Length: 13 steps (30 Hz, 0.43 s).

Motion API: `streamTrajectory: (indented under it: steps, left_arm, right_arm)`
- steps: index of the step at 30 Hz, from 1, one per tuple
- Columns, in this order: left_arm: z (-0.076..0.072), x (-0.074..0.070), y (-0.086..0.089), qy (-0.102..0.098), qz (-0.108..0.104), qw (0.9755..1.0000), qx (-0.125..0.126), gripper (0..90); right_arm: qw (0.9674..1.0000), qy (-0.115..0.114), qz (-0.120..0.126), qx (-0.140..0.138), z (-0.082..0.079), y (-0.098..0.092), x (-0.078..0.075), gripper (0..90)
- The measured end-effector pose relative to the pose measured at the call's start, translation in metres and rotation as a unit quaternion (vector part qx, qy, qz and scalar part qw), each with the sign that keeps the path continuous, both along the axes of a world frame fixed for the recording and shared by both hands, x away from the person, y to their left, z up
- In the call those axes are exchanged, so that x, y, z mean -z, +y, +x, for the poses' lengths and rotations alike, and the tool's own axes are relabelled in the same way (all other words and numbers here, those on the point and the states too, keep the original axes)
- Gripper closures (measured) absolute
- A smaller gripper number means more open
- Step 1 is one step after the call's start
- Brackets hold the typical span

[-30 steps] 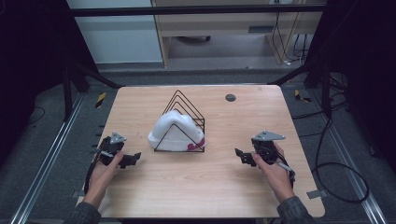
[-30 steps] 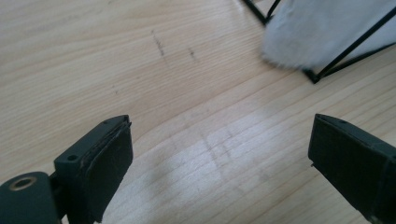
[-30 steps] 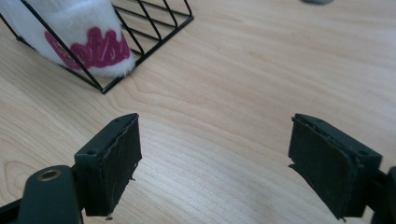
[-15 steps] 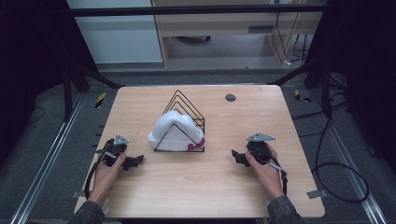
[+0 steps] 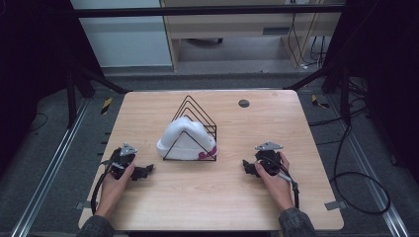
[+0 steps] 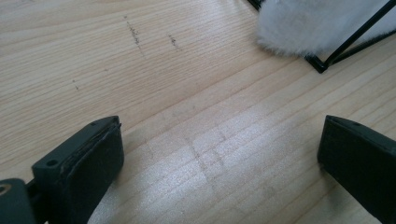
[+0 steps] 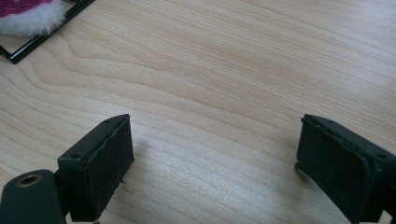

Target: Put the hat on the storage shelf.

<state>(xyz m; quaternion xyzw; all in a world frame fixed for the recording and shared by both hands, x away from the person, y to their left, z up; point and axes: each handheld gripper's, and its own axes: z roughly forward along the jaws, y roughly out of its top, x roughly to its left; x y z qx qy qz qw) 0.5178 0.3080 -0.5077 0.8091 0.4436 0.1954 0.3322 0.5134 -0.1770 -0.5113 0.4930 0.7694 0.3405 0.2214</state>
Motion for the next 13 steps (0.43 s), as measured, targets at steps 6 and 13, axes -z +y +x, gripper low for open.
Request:
streamTrajectory:
  steps: [6, 13]
  left_arm:
    - [0.0, 0.0, -0.002, 0.0, -0.001, 0.9999, -0.01, 0.0]
    - [0.001, 0.0, -0.002, 0.0, -0.002, 0.9999, -0.012, 0.0]
  right_arm:
    - [1.0, 0.0, -0.001, -0.007, -0.009, 0.011, 0.0, 10.8]
    - [1.0, 0.0, -0.001, -0.005, -0.018, 0.011, 0.0, 10.8]
